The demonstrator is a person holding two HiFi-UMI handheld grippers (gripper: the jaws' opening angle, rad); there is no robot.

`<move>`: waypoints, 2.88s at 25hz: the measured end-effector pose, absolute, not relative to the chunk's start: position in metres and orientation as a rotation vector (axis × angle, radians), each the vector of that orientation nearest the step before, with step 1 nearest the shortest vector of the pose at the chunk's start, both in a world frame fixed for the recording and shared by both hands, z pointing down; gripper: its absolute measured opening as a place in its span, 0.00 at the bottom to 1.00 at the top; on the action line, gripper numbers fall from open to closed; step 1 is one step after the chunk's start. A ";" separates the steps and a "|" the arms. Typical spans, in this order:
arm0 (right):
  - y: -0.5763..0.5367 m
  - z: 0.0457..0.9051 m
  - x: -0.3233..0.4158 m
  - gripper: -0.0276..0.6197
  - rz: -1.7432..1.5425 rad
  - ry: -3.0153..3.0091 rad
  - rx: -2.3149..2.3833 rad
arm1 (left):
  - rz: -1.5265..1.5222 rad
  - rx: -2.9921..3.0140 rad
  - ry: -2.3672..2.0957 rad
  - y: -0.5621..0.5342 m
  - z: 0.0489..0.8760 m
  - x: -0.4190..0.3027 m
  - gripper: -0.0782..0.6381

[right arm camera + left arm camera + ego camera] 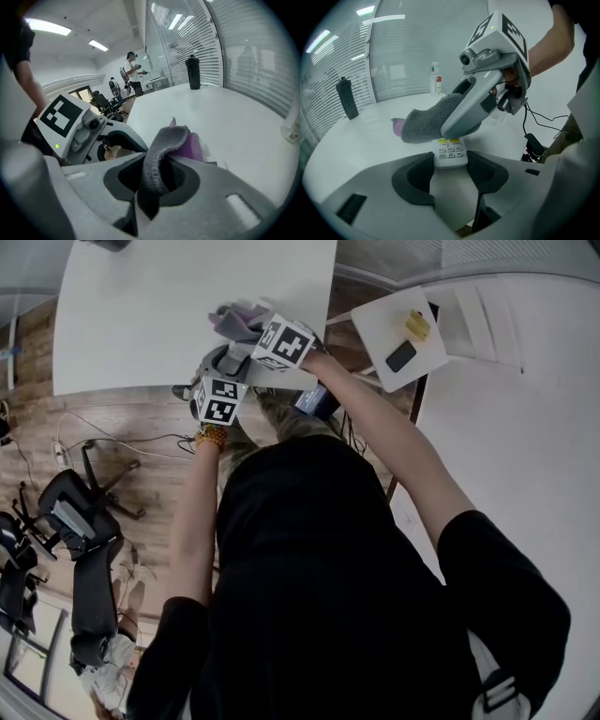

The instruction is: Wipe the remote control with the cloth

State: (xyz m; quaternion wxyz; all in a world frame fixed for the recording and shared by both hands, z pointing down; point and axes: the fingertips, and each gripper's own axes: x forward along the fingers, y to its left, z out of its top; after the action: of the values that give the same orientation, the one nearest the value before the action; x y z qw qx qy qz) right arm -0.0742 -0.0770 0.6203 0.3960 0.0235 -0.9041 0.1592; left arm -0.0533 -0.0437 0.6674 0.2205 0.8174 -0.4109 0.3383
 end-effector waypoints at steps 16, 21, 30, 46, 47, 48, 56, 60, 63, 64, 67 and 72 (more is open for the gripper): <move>-0.016 0.536 -0.064 0.15 1.236 -2.513 -0.338 | 0.930 2.285 -1.154 -0.043 0.668 -0.048 0.41; -0.031 0.475 -0.013 0.15 1.435 -2.744 -0.146 | 0.841 2.350 -1.228 -0.043 0.643 -0.055 0.43; -0.049 0.420 0.066 0.15 0.955 -2.954 0.613 | 0.613 2.585 -1.381 -0.024 0.523 -0.062 0.45; 0.085 0.267 0.004 0.15 -0.133 -2.891 1.215 | 0.082 2.794 -1.656 0.102 0.285 -0.098 0.16; 0.094 0.260 0.001 0.15 -0.181 -2.877 1.231 | 0.067 2.810 -1.666 0.108 0.276 -0.099 0.14; 0.104 0.254 -0.001 0.15 -0.220 -2.865 1.247 | 0.048 2.821 -1.674 0.115 0.268 -0.099 0.12; 0.164 0.238 0.004 0.14 -0.321 -2.835 1.322 | -0.003 2.848 -1.662 0.173 0.262 -0.090 0.11; 0.189 0.237 0.011 0.13 -0.319 -2.810 1.340 | -0.013 2.900 -1.633 0.196 0.252 -0.079 0.11; 0.206 0.237 0.014 0.13 -0.338 -2.807 1.359 | -0.026 2.937 -1.637 0.212 0.246 -0.076 0.11; 0.212 0.238 0.013 0.13 -0.339 -2.809 1.364 | -0.027 2.941 -1.639 0.218 0.246 -0.077 0.11; 0.225 0.243 0.013 0.13 -0.336 -2.813 1.382 | 0.016 2.956 -1.644 0.228 0.251 -0.078 0.11; 0.233 0.249 0.015 0.13 -0.339 -2.804 1.407 | 0.032 2.905 -1.637 0.238 0.259 -0.083 0.11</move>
State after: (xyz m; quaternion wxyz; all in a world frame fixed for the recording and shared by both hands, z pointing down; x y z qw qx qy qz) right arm 0.0151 0.2330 0.2494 -0.0067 0.4459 -0.8886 -0.1075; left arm -0.0831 0.2377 0.2591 -0.0965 0.8671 -0.4887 0.0097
